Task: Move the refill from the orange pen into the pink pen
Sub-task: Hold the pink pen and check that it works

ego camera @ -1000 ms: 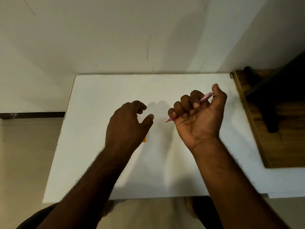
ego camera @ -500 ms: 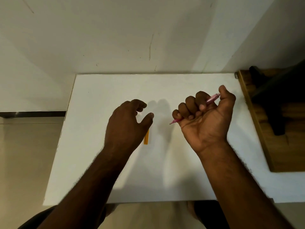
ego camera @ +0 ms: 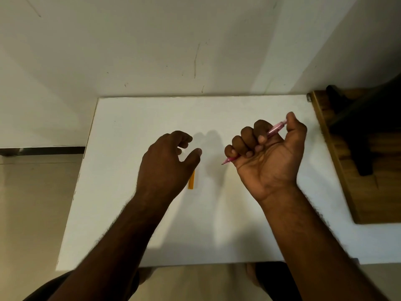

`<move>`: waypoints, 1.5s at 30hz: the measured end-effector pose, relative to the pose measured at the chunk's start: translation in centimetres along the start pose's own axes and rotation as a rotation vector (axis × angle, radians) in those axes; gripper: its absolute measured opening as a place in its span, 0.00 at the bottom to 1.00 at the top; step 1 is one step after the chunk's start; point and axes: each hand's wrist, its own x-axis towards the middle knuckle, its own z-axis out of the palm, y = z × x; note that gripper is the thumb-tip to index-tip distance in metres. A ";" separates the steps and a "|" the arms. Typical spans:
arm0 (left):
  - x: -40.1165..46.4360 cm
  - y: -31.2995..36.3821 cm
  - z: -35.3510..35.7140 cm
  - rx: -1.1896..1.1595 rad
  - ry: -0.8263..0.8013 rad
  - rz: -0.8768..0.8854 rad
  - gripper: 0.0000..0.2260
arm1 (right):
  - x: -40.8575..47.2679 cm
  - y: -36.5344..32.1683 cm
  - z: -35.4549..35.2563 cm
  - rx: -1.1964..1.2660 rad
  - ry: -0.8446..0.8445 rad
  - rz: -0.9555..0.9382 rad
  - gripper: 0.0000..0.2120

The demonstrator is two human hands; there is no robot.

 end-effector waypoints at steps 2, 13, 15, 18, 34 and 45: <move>0.0 0.0 0.0 -0.001 -0.006 -0.001 0.14 | 0.0 0.1 0.0 -0.019 0.003 -0.006 0.27; 0.0 0.2 -0.1 0.000 -0.042 -0.004 0.14 | 0.0 0.4 0.1 -0.040 0.021 -0.024 0.29; 0.0 0.3 -0.1 -0.001 -0.046 -0.008 0.14 | 0.0 0.4 0.1 -0.050 0.022 -0.028 0.29; 0.0 0.3 -0.1 -0.004 -0.051 -0.012 0.15 | 0.0 0.5 0.1 -0.065 0.021 -0.028 0.28; -0.1 0.1 0.2 -0.009 -0.095 -0.018 0.15 | -0.2 0.8 0.5 -0.082 0.019 -0.010 0.29; -0.1 -0.1 0.4 0.007 -0.116 -0.012 0.14 | -0.2 0.8 0.5 -0.097 0.005 -0.037 0.29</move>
